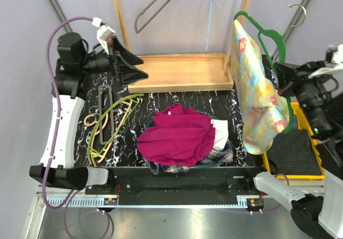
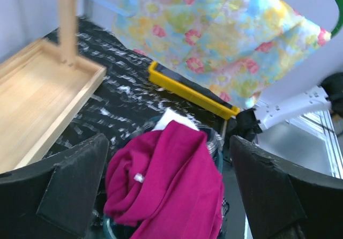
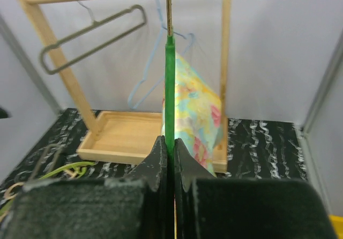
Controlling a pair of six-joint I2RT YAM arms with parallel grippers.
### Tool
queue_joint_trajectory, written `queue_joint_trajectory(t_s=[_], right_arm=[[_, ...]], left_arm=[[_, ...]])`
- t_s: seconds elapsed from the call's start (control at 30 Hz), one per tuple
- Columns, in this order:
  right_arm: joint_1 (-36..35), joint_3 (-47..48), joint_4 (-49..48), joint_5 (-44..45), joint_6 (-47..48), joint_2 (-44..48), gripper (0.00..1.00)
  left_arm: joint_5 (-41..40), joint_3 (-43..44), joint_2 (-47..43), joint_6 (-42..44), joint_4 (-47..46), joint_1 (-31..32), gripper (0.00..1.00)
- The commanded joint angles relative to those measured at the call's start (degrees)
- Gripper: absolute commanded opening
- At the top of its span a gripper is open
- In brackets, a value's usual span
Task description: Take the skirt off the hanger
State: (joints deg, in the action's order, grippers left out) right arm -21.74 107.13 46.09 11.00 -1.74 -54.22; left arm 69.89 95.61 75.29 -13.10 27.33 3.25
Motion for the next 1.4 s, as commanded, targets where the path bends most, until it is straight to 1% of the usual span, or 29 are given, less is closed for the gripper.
queue_joint_trajectory(t_s=[0.0,0.07,0.1,0.13,0.17,0.2,0.23,0.37,0.4,0.43,0.5,0.53,0.57,0.6,0.63,0.7,0.77,0.8,0.87,1.1,1.17,1.27,1.37], right_arm=[[-0.24,5.71,0.49,-11.48,-4.84,-0.62,0.00],[-0.24,8.78,0.41,-17.92,-6.69,-1.24,0.00],[-0.24,9.75,0.23,-23.26,-8.44,-2.03,0.00],[-0.24,11.76,0.58,-25.31,-9.50,-2.64,0.00],[-0.15,12.83,0.93,-26.90,-10.21,-3.17,0.00],[-0.32,13.80,1.55,-29.00,-10.82,-4.13,0.00],[-0.24,15.28,2.51,-29.54,-11.27,-4.40,0.00],[-0.24,15.74,1.99,-29.99,-11.44,-3.71,0.00],[-0.24,15.91,1.99,-30.08,-11.62,-3.53,0.00],[-0.24,16.26,2.08,-30.34,-11.62,-3.35,0.00],[-0.24,16.53,2.08,-31.22,-12.23,-3.53,0.00],[-0.24,16.70,1.90,-31.65,-12.59,-3.62,0.00],[-0.24,16.79,1.55,-32.44,-13.28,-3.70,0.00],[-0.32,16.62,1.12,-32.89,-13.73,-3.70,0.00],[-0.24,16.44,-0.37,-33.32,-14.17,-3.70,0.00],[-0.24,16.01,-1.61,-33.94,-15.40,-3.62,0.00],[-0.24,16.18,-3.10,-34.29,-16.54,-3.88,0.00],[-0.24,16.44,-3.54,-34.38,-16.89,-3.97,0.00],[-0.24,16.70,-4.25,-34.56,-17.51,-4.32,0.00],[-0.15,18.38,-4.69,-34.30,-18.48,-5.11,0.00],[-0.24,18.38,-4.60,-34.12,-18.39,-5.11,0.00],[-0.24,19.25,-4.34,-34.21,-18.83,-5.64,0.00],[-0.24,19.87,-3.99,-34.12,-18.74,-5.72,0.00]], left_arm=[[-3.35,2.03,-0.15,1.93,-4.22,7.55,0.99],[-4.14,1.42,0.30,1.59,-6.75,10.27,0.99],[-4.49,0.90,0.47,-1.02,-8.85,10.81,0.99],[-4.41,-0.68,0.56,-3.14,-15.23,11.08,0.99],[-4.32,-1.65,0.56,-5.85,-19.38,11.17,0.99],[-4.15,-2.62,0.65,-11.28,-23.86,11.17,0.99],[-3.88,-3.93,0.74,-13.42,-31.30,11.17,0.99],[-3.97,-4.47,1.61,-19.05,-39.62,9.24,0.99],[-3.88,-5.43,1.79,-23.33,-41.90,8.54,0.99],[-3.88,-5.79,1.97,-25.46,-46.45,6.97,0.99],[-4.06,-6.23,2.67,-29.76,-49.12,5.46,0.99],[-3.97,-6.32,2.93,-30.57,-50.52,4.59,0.99],[-3.88,-6.58,3.72,-31.54,-51.49,4.49,0.99],[-3.53,-7.54,4.08,-34.42,-52.72,4.49,0.99],[-3.27,-8.07,4.43,-36.53,-56.13,4.84,0.99],[-2.04,-9.30,5.22,-41.80,-58.35,6.06,0.99],[-0.29,-10.35,4.87,-45.15,-60.89,8.70,0.99],[0.16,-11.32,4.70,-48.91,-62.91,9.40,0.99],[1.38,-12.03,4.08,-52.09,-64.68,11.25,0.99],[1.30,-13.08,4.52,-53.96,-68.37,11.43,0.99],[0.95,-12.65,5.04,-53.17,-68.55,11.43,0.99],[0.86,-11.42,5.83,-51.58,-67.67,9.86,0.99],[1.39,-9.05,7.15,-52.55,-69.51,6.08,0.99]])
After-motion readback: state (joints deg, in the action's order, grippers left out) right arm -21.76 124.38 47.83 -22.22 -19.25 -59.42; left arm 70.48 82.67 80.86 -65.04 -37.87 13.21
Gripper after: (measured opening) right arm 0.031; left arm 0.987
